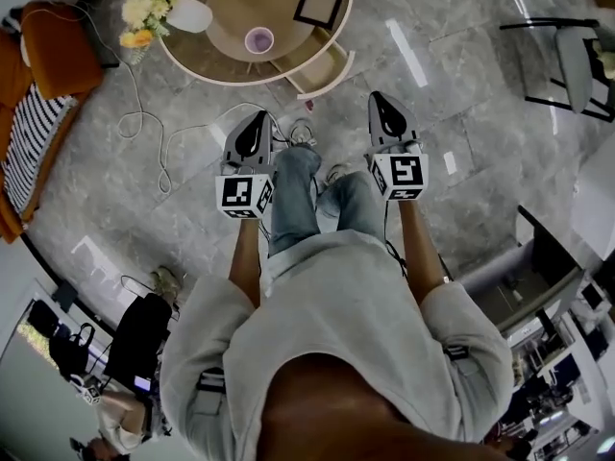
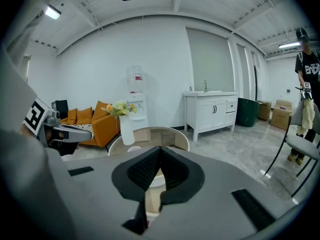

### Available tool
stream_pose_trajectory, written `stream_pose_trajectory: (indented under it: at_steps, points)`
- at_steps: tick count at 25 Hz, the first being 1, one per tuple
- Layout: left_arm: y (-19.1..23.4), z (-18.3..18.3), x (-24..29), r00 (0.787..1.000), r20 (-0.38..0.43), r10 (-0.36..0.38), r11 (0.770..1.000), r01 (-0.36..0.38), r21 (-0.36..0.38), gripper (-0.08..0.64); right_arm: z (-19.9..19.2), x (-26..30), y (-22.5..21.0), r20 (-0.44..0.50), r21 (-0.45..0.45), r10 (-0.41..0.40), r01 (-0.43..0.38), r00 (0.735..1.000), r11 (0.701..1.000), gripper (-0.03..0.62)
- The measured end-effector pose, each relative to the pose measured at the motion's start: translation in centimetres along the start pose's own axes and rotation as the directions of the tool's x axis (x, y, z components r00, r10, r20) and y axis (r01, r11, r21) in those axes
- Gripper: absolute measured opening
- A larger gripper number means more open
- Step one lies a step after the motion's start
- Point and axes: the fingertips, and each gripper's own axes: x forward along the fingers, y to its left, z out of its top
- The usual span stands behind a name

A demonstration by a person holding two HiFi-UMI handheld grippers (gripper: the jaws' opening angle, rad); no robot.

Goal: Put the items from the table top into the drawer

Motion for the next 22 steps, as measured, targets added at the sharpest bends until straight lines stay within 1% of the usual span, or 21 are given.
stream_pose_trajectory:
  at_steps: [5,8,12,15,18,22]
  points:
    - [3.5,-8.1,2.9,1.000,0.009,0.015,1.000,-0.015,0.025,0.016,-8.2,5.1,-2.3,0.016,-0.011,-0.010,0.010,1.000,1.000,0.025]
    - [5.7,-12.1,4.3,0.997,0.057,0.052,0.997,-0.054,0.046,0.015,-12.8,8.5,-3.6,0.036,-0.030,-0.004,0.005,0.999,1.000,0.025]
    - [8.6,-18.5,5.6,0.991,0.096,0.091,0.994,-0.097,0.055,0.015,-19.0,12.7,-4.4,0.065,-0.053,0.007,-0.004,0.998,0.999,0.025]
    - [10.3,-22.2,7.4,0.985,0.138,0.103,0.991,-0.113,0.065,0.015,-21.9,16.0,-5.5,0.110,-0.082,0.005,0.004,0.994,0.997,0.023]
    - [11.3,-26.2,8.6,0.983,0.154,0.102,0.990,-0.115,0.078,0.015,-24.1,18.1,-6.2,0.153,-0.103,0.004,0.012,0.988,0.995,0.025]
    - [12.8,-29.9,9.6,0.971,0.200,0.132,0.988,-0.146,0.058,0.015,-25.6,20.2,-6.8,0.226,-0.133,0.024,0.006,0.974,0.991,0.024]
